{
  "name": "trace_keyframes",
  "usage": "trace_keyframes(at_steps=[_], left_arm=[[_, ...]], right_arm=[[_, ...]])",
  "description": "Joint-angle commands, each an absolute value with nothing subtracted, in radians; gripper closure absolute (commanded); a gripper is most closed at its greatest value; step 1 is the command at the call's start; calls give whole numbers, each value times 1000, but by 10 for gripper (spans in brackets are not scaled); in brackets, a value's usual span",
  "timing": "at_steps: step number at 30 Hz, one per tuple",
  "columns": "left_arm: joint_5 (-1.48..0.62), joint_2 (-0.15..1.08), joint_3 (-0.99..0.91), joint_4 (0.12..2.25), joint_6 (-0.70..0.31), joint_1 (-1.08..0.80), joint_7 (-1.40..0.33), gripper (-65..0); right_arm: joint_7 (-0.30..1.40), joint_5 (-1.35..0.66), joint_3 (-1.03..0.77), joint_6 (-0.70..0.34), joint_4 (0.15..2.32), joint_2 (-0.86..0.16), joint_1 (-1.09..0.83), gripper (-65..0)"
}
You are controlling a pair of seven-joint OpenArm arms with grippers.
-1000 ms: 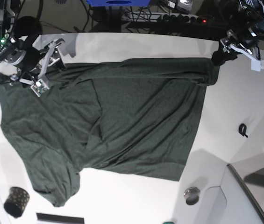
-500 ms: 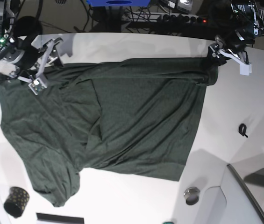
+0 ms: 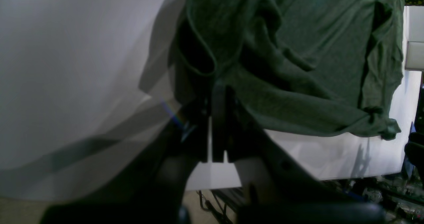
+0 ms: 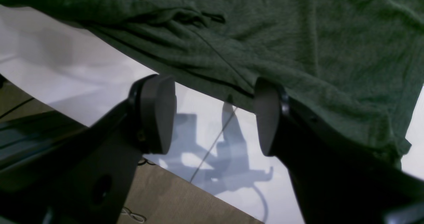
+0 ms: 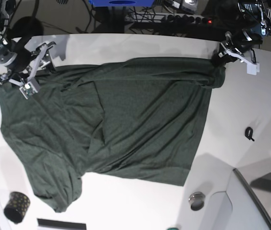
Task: Layout the t-shirt on the table in an organized manner, then fold the t-shirt properly
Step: 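Regrasp the shirt edge with the left gripper and drag it outward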
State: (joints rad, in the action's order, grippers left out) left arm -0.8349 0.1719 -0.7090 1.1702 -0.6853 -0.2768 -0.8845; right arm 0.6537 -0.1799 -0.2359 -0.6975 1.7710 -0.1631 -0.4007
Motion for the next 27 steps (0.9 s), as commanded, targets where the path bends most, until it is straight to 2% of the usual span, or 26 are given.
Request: trace_keyframes(at_steps=[1,4,8,18,23,27], left_arm=[[-857,185,-713,1202,-698,-266,-909,0],[-860,177,-719,1271,-698,-242,-1027,0],[-860,127,-719,1334,-698,-194,-1101,0],[-862,81,-719,1330,-581,7,-1127,0],[-858,87,-719,1196,-518,90,-1122,0],[-858,90,-719,1095,-506,114,-1070,0]], right_arm=[[633,-193,-240,-698,1787,-173,-403,-353],[633,-193,-240,-698,1787,-173,-403,-353],[634,-193,-240,-698,1787,-173,-401,-353],[634,-193,-237,-698,1787,-173,-403,-353],[634,-193,-232,-698,1787,-173,-403,-353],[634,-193,-232,-698,1787,-173,-403,-353]])
